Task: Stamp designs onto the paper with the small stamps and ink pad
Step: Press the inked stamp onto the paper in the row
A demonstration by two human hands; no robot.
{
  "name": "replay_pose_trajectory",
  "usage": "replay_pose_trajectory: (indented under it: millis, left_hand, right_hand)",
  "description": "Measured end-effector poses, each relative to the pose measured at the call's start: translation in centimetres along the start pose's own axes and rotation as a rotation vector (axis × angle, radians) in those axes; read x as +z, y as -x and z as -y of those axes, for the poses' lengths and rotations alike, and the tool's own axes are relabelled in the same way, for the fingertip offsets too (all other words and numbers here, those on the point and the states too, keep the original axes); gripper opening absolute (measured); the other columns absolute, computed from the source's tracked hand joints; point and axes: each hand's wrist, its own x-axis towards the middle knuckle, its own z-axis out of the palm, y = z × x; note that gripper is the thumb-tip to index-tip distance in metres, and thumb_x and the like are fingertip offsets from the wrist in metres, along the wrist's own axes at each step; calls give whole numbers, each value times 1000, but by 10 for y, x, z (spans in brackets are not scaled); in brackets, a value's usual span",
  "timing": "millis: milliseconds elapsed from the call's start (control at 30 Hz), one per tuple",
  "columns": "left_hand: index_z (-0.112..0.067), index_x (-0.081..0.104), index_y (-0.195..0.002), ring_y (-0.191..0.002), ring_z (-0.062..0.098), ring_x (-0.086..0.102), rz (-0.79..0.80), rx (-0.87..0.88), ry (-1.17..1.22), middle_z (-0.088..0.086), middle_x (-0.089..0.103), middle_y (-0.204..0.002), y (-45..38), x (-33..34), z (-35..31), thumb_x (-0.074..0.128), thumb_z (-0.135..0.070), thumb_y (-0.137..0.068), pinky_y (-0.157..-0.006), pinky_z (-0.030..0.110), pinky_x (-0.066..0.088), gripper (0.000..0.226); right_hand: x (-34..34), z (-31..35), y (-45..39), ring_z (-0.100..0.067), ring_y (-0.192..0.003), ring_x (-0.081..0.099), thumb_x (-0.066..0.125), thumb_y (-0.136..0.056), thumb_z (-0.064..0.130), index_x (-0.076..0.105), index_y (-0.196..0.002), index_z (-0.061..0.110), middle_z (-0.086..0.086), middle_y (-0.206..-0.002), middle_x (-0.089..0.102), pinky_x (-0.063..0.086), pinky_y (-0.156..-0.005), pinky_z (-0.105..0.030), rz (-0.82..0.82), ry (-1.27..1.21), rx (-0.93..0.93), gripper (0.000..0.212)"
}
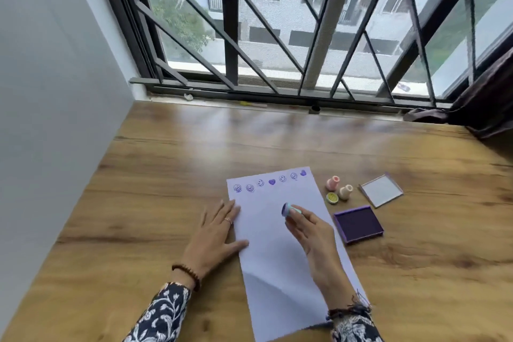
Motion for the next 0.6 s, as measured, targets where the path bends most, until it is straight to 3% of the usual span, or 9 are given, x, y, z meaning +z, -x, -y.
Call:
replay_pose_trajectory:
  millis: [133, 300, 467, 600]
  left_hand:
    - [-24, 16, -141, -142, 10, 0, -167, -99, 16, -8, 12, -154, 23, 24, -20, 50, -63, -77, -116, 41, -8, 83]
    - [-18, 25, -137, -141, 11, 9, -248, -87, 37, -1, 24, -150, 47, 39, -28, 44, -70, -73, -116, 35, -8, 84]
    - [-11, 27, -135, -139, 17, 17, -271, -79, 127, 5, 32, -144, 48, 36, -27, 40, -68, -68, -115, 32, -5, 89]
    - [-9, 22, -138, -139, 18, 18, -269, -81, 205, 6, 29, -147, 49, 32, -29, 43, -63, -65, -115, 31, 1, 93]
  right_hand:
    - [22, -23, 6, -8, -79, 70, 68, -80, 6, 70, -94, 5, -2, -83, 75, 55, -66, -13, 23, 102, -56, 14]
    - [49, -43, 9, -14, -79, 69, 74, -75, 17, 71, -81, 20, -3, -83, 75, 56, -76, -27, -45, 525, -238, 7]
    - [66, -59, 6, -17, -89, 63, 67, -80, 12, 66, -99, 12, -6, -101, 67, 51, -80, -28, 3, 964, -555, 18]
    - [68, -66, 5, -23, -96, 61, 56, -87, 14, 60, -108, 11, -7, -111, 60, 46, -77, -30, 81, 1242, -633, 22]
